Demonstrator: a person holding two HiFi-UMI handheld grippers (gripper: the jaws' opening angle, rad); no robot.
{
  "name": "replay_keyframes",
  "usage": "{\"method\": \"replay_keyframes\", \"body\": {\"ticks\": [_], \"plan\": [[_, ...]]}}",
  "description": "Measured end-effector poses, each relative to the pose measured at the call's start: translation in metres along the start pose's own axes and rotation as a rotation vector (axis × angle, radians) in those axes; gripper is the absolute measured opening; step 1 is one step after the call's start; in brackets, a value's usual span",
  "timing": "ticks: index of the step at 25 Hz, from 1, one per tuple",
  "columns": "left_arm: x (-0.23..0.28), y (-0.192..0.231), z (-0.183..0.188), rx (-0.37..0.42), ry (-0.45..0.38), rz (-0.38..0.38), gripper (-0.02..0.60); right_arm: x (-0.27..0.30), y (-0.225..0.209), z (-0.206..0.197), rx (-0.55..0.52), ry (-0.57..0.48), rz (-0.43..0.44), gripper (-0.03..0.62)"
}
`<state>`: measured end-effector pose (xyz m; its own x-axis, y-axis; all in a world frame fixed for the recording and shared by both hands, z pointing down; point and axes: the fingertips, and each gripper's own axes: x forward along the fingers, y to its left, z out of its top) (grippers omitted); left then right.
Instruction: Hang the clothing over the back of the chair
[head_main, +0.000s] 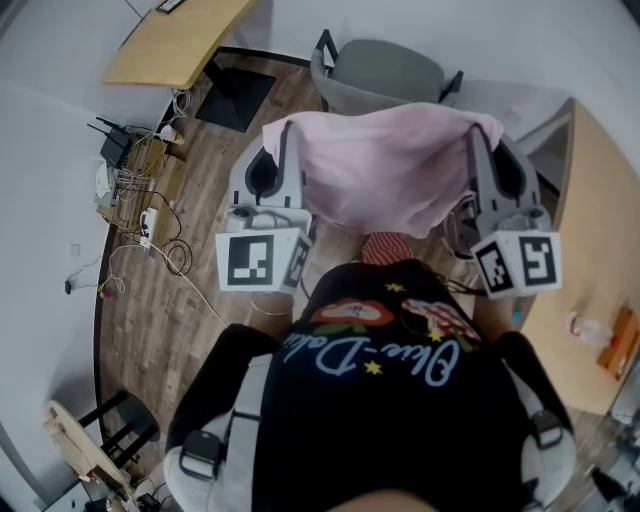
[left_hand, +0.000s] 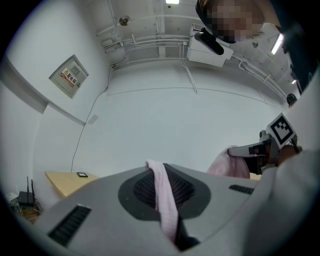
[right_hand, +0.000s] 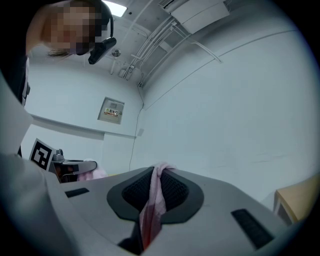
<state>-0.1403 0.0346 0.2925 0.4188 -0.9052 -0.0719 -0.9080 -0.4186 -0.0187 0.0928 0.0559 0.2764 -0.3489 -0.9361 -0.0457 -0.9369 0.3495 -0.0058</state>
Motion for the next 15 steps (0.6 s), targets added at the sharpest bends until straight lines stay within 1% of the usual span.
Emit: {"method": "replay_keyframes", "body": {"ticks": [5,15], "plan": [[0.017,0.018,0.009,-0.025,0.004,0.009,0.008,0.028,0.001,0.012,-0.017,0.016,0.011,0.032],[0.044,0.026,0.005,-0.023,0.011,0.016,0.008,0.052,-0.016,0.011,-0.016,0.020,0.011,0.032]]}}
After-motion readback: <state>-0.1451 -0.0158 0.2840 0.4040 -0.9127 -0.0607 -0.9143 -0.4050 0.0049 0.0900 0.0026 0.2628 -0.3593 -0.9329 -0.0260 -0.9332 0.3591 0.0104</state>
